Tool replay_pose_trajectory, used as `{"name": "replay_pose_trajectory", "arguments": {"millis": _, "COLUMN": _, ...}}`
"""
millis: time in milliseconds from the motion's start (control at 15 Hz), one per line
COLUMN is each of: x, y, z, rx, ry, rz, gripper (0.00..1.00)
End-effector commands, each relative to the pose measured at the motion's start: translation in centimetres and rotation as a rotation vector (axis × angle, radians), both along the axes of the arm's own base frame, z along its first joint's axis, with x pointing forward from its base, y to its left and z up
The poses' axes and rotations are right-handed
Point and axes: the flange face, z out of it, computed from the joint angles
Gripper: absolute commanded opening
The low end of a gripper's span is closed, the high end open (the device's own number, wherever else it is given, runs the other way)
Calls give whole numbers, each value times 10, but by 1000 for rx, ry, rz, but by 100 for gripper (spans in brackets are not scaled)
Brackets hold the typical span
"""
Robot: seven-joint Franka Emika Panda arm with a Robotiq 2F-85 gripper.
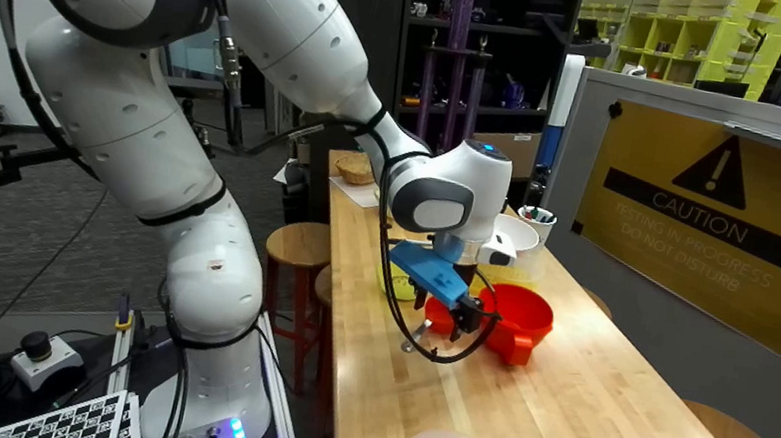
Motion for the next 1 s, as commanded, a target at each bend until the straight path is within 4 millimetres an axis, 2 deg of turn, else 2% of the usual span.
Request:
{"name": "replay_pose_trajectory", "arguments": {"millis": 0, "x": -4, "y": -3, "z": 4, "rx": -3, "ry": -8, "rz": 23, "gripper": 100}}
{"name": "replay_pose_trajectory", "arguments": {"millis": 933, "x": -3, "y": -3, "z": 2, "rx": -21, "ry": -1, "rz": 75, "gripper": 100}}
